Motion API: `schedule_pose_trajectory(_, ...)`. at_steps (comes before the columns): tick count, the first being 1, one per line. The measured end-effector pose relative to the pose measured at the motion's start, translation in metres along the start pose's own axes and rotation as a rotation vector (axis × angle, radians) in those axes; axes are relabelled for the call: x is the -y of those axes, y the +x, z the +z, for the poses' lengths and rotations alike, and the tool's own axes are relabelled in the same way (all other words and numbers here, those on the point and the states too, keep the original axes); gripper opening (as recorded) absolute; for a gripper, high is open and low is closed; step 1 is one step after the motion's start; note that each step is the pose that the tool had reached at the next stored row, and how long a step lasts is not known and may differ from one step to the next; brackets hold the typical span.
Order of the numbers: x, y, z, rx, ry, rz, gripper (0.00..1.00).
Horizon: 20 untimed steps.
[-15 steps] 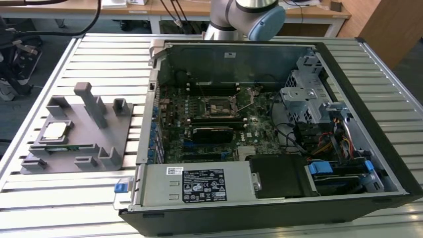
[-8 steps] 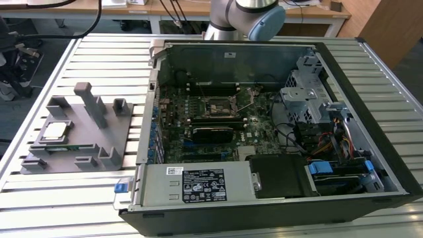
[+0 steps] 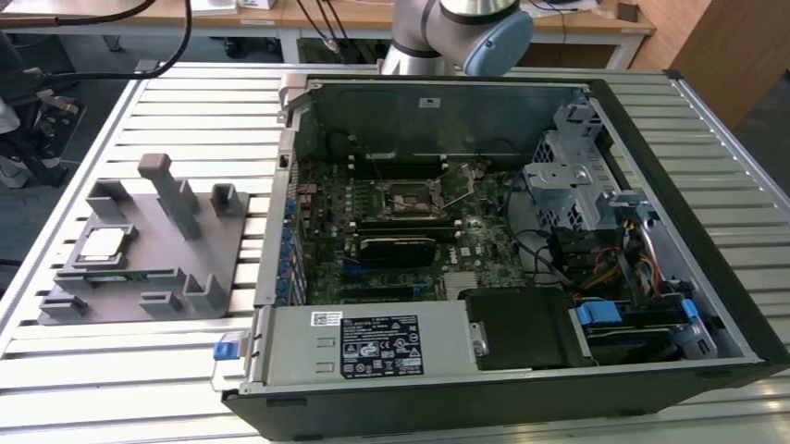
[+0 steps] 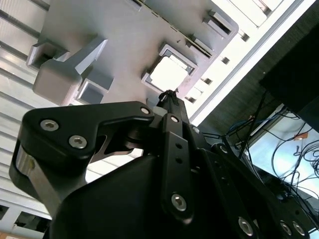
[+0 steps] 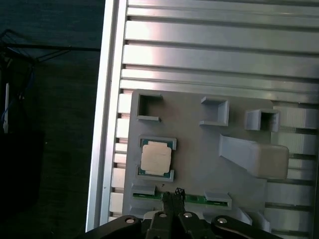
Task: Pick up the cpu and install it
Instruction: 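Pick up the cpu and move it towards the insertion slot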
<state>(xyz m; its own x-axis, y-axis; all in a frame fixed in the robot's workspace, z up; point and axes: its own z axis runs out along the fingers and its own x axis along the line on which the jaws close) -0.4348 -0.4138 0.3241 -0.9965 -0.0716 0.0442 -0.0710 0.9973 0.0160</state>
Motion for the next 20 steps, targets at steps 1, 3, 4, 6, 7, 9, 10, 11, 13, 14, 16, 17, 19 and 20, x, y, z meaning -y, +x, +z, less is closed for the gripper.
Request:
schedule_pose_trajectory(1,0.0001,0.0,0.0011,0.0,0.0,-0.002,0.11)
schedule_pose_trajectory(3,0.0005,-0.0001,0.0032,-0.0001,0.0,-0.007,0.11)
schedule_pose_trajectory(4,0.0007,-0.0002,0.0045,-0.0001,-0.0001,-0.01,0.11)
schedule_pose_trajectory(6,0.0009,0.0,0.0071,-0.0002,-0.0008,-0.015,0.11)
schedule_pose_trajectory(7,0.0011,0.0003,0.0087,-0.0001,-0.0015,-0.018,0.11)
schedule_pose_trajectory(9,0.0016,0.0021,0.0119,-0.0002,-0.0036,-0.024,0.11)
schedule_pose_trajectory(10,0.0018,0.003,0.0131,0.0002,-0.0042,-0.026,0.11)
schedule_pose_trajectory(11,0.0021,0.004,0.0143,0.0014,-0.0046,-0.028,0.11)
schedule_pose_trajectory(13,0.003,0.0048,0.0155,0.0054,-0.0047,-0.03,0.11)
schedule_pose_trajectory(14,0.0033,0.005,0.0161,0.0069,-0.0047,-0.031,0.11)
schedule_pose_trajectory(16,0.0039,0.0055,0.0175,0.0116,-0.0042,-0.033,0.16)
schedule_pose_trajectory(17,0.0041,0.006,0.0182,0.0149,-0.0038,-0.034,0.23)
schedule_pose_trajectory(19,0.0042,0.0072,0.0197,0.021,-0.0045,-0.038,0.29)
schedule_pose_trajectory(20,0.0042,0.0077,0.0206,0.0229,-0.0055,-0.041,0.35)
